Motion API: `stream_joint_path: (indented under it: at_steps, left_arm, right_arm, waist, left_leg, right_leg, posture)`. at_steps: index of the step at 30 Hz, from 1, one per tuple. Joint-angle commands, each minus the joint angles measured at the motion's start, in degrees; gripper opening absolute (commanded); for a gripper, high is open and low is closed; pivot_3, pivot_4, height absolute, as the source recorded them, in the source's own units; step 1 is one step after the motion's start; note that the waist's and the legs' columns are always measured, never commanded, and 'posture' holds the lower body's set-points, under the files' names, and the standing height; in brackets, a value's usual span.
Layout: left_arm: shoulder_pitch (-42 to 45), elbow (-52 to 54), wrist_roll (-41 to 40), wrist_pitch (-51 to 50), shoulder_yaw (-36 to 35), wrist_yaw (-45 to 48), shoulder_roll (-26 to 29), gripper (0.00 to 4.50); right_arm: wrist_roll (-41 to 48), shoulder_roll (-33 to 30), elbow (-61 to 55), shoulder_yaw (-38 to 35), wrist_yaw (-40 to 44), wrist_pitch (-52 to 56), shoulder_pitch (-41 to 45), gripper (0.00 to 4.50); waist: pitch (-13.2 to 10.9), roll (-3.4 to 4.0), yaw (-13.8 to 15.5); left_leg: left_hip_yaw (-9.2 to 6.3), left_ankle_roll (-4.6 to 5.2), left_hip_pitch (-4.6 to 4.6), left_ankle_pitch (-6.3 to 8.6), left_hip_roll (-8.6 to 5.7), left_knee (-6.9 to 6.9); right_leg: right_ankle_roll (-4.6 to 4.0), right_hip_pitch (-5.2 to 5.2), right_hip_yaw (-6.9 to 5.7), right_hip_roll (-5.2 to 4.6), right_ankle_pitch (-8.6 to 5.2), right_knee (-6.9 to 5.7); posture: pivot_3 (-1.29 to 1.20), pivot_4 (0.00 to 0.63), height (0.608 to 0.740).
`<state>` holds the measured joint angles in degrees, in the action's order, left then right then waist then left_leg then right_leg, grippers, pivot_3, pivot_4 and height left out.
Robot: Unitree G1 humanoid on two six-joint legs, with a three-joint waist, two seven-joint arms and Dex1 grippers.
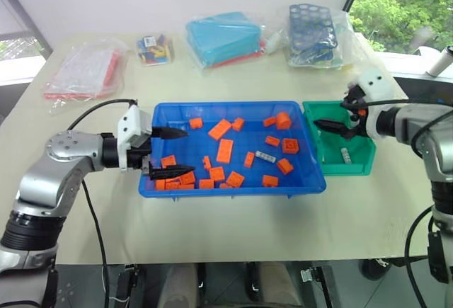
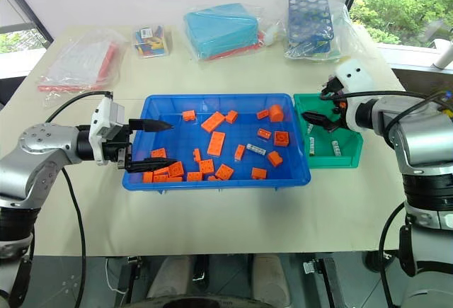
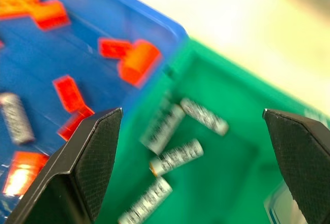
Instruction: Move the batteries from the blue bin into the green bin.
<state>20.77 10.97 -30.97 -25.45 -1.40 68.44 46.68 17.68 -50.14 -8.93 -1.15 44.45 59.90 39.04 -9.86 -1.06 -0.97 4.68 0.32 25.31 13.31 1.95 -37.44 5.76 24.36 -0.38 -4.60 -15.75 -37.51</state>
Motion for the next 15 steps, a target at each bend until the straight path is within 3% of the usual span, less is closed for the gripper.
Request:
stream_joint_path:
  at_steps: [1, 15]
  left_arm:
    - [-0.19, 1.72, -0.31, 0.78, -2.38, -0.52, 0.73, 4.50]
    - [-3.31, 5.71, -1.08, -0.99, -4.92, -3.05, 2.01, 4.50]
  right_arm:
    - [2.84, 1.96, -6.65, 3.57, 1.90, 0.64, 2.57, 4.48]
    - [1.58, 6.95, -10.89, 14.22, -1.52, -0.10, -7.43, 4.48]
  waist:
    - [0.00, -0.01, 0.03]
    - [0.02, -0.03, 0.31]
  left_leg:
    - [-0.02, 0.00, 0.00, 0.00, 0.02, 0.00]
    - [-0.04, 0.04, 0.06, 0.02, 0.00, -0.22]
  right_leg:
    - [0.00, 0.00, 0.00, 0.02, 0.00, 0.00]
    - [0.00, -0.05, -0.01, -0.04, 0.00, -0.03]
  posture:
    - [0.00, 0.150, 0.737]
    - [0.00, 0.150, 0.737]
